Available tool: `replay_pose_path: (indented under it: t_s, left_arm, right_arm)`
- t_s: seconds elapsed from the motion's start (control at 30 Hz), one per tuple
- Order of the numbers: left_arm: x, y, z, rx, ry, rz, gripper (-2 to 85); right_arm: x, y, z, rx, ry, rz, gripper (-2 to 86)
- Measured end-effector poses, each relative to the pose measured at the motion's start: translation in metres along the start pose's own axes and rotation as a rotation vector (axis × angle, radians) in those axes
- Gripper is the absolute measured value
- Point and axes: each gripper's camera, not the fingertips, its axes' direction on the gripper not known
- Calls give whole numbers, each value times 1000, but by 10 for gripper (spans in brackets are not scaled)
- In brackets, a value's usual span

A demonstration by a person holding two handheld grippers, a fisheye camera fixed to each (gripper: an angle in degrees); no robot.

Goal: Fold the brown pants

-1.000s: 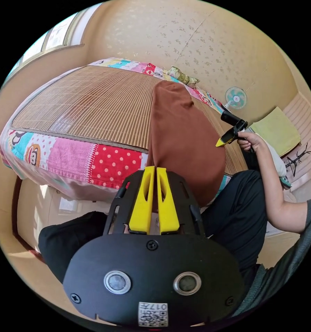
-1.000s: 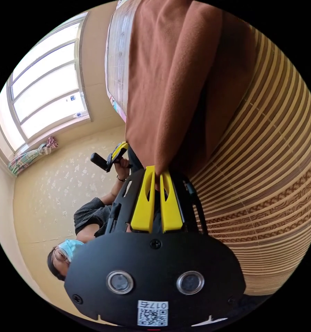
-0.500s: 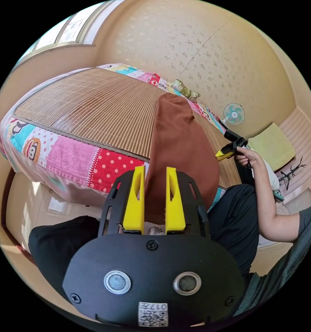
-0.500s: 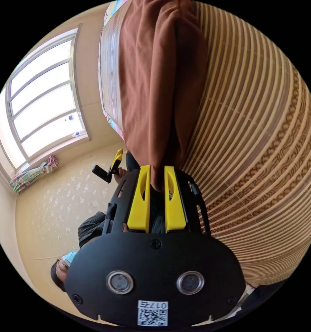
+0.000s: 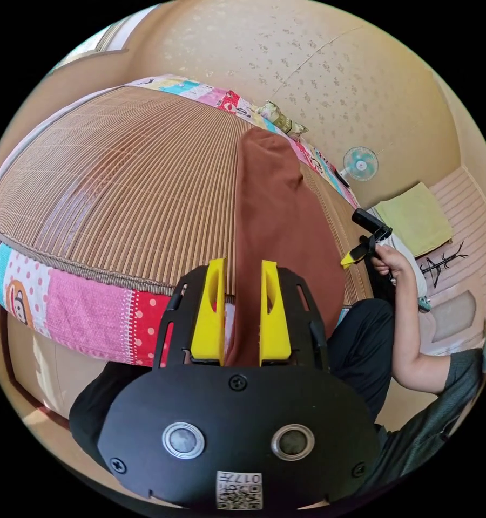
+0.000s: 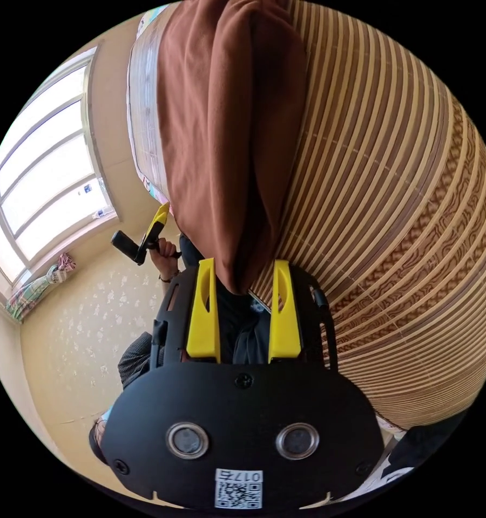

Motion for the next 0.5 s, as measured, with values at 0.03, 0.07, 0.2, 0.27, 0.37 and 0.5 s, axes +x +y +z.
replay_pose_path:
  t_s: [0.03, 0.07, 0.2, 0.27, 0.37, 0.5]
  left_arm:
    - [-3, -7, 9, -44, -8, -22, 105]
    - [-5, -10, 13, -59, -11, -31, 103]
    - [-5, -22, 21, -98, 25, -42, 78]
    - [-4, -26, 29, -138, 60, -45, 68]
    - [-2, -28, 31, -121, 39, -57, 51]
    - [13, -27, 36, -115, 95, -73, 40]
  right_arm:
    - [-1, -1, 1, 0, 1, 0, 148]
    - [-5, -2, 2, -5, 0, -23, 147]
    - [-14, -11, 14, -59, -57, -99, 88]
    - [-14, -18, 26, -111, -26, -69, 58]
    - [-20, -22, 31, -130, 33, -70, 37]
    - [-32, -6, 21, -53, 159, -62, 24]
